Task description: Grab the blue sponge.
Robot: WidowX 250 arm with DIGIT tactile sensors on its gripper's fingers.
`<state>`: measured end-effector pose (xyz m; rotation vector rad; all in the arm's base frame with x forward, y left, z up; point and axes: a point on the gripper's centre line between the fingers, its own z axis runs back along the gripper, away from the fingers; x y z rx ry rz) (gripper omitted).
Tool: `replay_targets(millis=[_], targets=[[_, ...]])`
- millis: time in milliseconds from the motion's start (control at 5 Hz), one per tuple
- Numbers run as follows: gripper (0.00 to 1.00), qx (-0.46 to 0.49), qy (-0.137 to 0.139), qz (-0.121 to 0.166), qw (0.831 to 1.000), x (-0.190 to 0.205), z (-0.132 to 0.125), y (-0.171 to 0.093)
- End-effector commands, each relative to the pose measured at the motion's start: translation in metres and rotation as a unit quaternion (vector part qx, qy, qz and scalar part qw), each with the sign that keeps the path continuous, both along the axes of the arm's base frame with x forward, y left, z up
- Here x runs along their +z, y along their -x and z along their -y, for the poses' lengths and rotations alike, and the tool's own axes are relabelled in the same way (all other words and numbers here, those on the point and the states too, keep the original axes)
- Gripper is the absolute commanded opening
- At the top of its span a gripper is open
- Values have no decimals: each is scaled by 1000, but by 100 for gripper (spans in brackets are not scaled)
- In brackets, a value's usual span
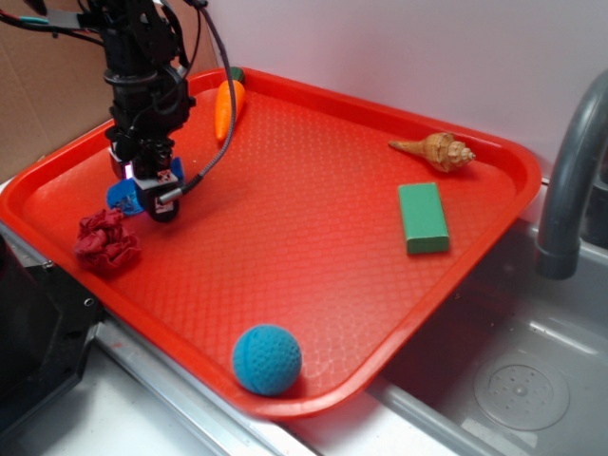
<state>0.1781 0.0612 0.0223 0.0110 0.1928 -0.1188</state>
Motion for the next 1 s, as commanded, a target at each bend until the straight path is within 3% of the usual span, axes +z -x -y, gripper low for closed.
replay_targets(millis=[0, 400, 600, 800], targets=[[0, 109, -61, 18, 992, 109, 10, 2], [0, 135, -60, 92, 985, 203, 35, 2], [0, 141, -54, 109, 983, 205, 42, -2], [0, 153, -53, 94, 982, 192, 39, -13]])
